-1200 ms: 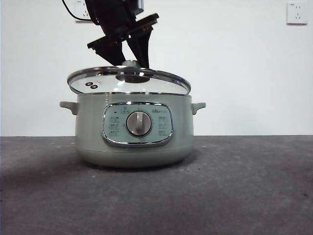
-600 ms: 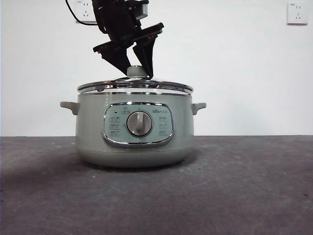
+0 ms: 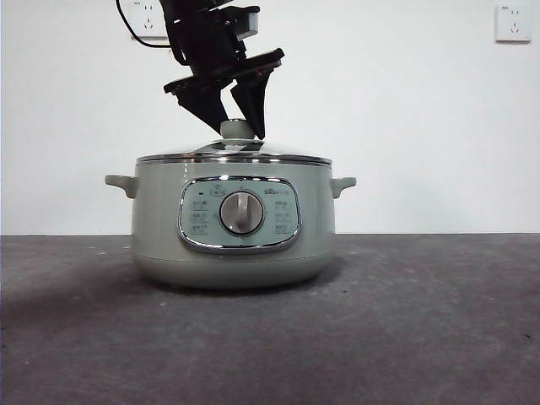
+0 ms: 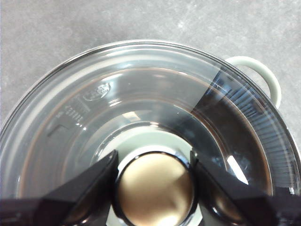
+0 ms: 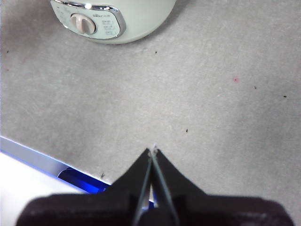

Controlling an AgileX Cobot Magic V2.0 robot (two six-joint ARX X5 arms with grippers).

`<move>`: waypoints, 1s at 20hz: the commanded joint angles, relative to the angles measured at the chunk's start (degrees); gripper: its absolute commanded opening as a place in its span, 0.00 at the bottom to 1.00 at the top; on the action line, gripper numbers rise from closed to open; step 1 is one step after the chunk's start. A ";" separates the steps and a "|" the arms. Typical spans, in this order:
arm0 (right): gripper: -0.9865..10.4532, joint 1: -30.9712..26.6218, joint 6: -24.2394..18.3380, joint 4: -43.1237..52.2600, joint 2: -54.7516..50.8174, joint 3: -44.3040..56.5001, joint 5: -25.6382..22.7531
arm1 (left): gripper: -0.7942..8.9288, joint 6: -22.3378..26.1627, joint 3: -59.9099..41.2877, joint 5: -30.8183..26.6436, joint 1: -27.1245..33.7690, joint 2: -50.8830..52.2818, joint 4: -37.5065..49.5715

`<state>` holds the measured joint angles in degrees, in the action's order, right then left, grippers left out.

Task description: Pick up the potato,open the lid,put the potato in the pot,close the lid

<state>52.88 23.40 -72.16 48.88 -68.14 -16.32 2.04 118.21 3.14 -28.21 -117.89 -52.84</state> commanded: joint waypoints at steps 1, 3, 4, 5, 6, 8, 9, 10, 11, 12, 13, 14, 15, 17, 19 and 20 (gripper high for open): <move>0.08 0.09 0.39 0.81 0.00 0.59 -0.24 | 0.70 -0.48 -1.44 0.28 -0.09 -2.49 -0.24; 0.08 0.09 0.15 2.12 0.00 0.59 -0.20 | 0.73 -0.50 -1.44 0.28 -0.09 -0.87 -0.28; 0.08 0.09 -0.26 3.08 0.00 0.59 -0.20 | 0.73 -0.50 -1.44 0.28 -0.09 0.46 -0.28; 0.08 0.09 -0.94 4.02 0.07 0.59 -0.20 | 0.73 -0.48 -1.44 0.28 -0.09 1.79 -0.28; 0.08 0.09 -1.75 5.14 0.17 0.59 -0.20 | 0.73 -0.50 -1.44 0.26 -0.11 3.45 -0.39; 0.08 0.09 -2.99 7.15 0.98 0.59 -0.20 | 0.72 -0.52 -1.44 0.22 -0.13 7.50 -1.97; 0.08 0.09 -3.32 7.85 1.60 0.59 -0.17 | 0.72 -0.52 -1.44 0.24 -0.13 9.33 -3.30; 0.08 0.09 -4.04 8.50 2.51 0.59 -0.22 | 0.63 -0.50 -1.44 0.22 -0.13 11.74 -5.40; 0.08 0.09 -4.31 9.25 3.48 0.59 -0.22 | 0.51 -0.42 -1.44 0.26 -0.13 13.46 -7.34; 0.08 0.09 -4.33 10.40 4.87 0.59 -0.26 | 0.29 0.17 -1.44 0.24 -0.13 15.82 -10.54; 0.08 0.09 -4.33 11.26 5.95 0.59 -0.26 | 0.12 0.70 -1.44 0.28 -0.13 17.31 -12.92; 0.08 0.07 -4.26 12.22 7.37 0.59 -0.26 | 0.08 1.22 -1.44 0.28 -0.13 19.30 -16.24; 0.09 0.02 -4.20 12.79 8.33 0.59 -0.26 | 0.08 2.08 -1.44 0.28 -0.13 20.65 -18.84; 0.09 0.02 -4.04 14.03 10.32 0.59 -0.24 | 0.08 2.40 -1.44 0.28 -0.13 23.02 -22.23; 0.09 -0.02 -4.07 14.34 11.63 0.57 -0.26 | 0.08 2.25 -1.44 0.26 -0.13 24.63 -22.51; 0.09 -0.02 -4.02 14.34 12.02 0.57 -0.26 | 0.08 2.27 -1.44 0.26 -0.13 25.24 -22.45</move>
<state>52.86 19.51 -58.15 60.80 -68.12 -16.47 3.64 116.95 3.22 -28.21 -92.53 -75.48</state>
